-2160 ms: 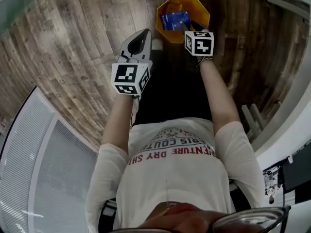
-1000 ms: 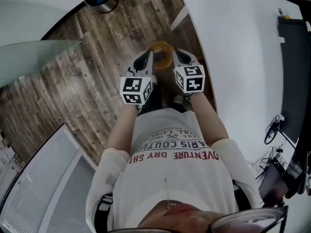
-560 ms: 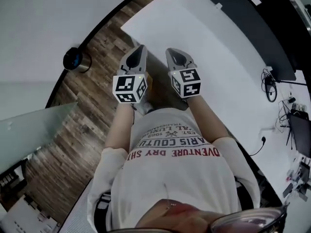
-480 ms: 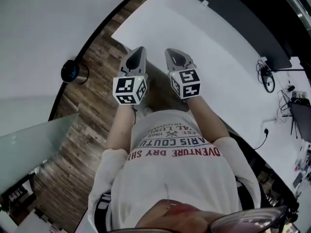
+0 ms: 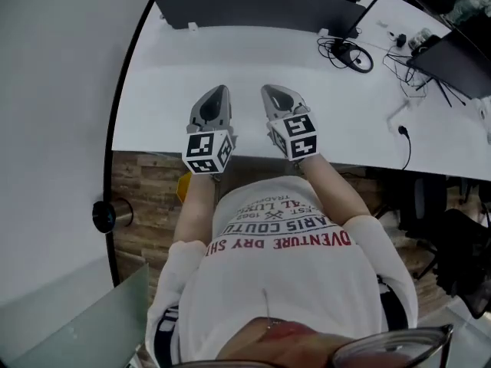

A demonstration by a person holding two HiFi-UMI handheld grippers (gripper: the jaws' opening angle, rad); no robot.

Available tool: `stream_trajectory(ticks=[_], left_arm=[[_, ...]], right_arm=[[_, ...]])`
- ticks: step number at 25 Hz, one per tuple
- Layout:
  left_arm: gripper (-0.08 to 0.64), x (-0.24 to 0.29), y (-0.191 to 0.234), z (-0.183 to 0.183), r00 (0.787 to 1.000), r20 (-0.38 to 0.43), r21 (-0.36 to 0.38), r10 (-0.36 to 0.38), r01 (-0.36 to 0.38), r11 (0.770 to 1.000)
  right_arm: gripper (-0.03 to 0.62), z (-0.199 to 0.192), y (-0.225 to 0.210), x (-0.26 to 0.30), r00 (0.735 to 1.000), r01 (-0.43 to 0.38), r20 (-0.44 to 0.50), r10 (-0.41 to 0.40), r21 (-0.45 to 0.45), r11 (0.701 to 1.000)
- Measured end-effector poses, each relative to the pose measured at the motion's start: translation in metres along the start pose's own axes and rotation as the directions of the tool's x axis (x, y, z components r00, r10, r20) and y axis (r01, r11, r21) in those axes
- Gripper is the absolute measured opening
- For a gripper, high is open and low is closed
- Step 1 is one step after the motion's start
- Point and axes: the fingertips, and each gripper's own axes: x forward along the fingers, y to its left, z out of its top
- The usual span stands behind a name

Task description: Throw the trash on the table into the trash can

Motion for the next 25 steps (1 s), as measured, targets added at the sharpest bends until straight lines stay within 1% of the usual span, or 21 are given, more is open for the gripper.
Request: stream_trajectory(ticks=[2,5,8,11,14,18,25], left_arm=[[0.023,0.026,-0.039,-0.005,0.997,-0.006,0.01,-0.074,0.074,0.997],[0.023,0.056,-0.097,-0.01,0.985,-0.015,0.03,-0.169,0.169,0.985],[0.023,0.072,-0.147,-0.013,0.971,-0.018,0.075,-0.237,0.238,0.968],[0.023,0.081,-0.181,-0.018,0.957,-0.027,0.092,-0.29,0.291,0.952],[0.023,0.085,-0.201,-0.024,0.948,-0.038,0.092,-0.317,0.319,0.943],[0.023,0.09,-0.215,-0.026,0.944,-0.047,0.088,-0.327,0.33,0.94],[0.023,0.094,-0.209,-0.031,0.953,-0.048,0.059,-0.298,0.3,0.952]], right_arm=[[0.026,-0.01,-0.043,-0.024,0.997,0.078,-0.002,-0.078,0.013,0.997],[0.026,-0.024,-0.1,-0.064,0.984,0.18,-0.008,-0.18,0.028,0.983],[0.026,-0.037,-0.144,-0.102,0.966,0.259,-0.005,-0.26,0.056,0.964],[0.026,-0.046,-0.173,-0.128,0.949,0.314,0.006,-0.316,0.093,0.945],[0.026,-0.053,-0.187,-0.143,0.941,0.336,0.011,-0.339,0.103,0.936],[0.025,-0.059,-0.197,-0.151,0.939,0.34,0.016,-0.343,0.107,0.934],[0.025,-0.06,-0.199,-0.147,0.946,0.321,0.023,-0.325,0.098,0.942]])
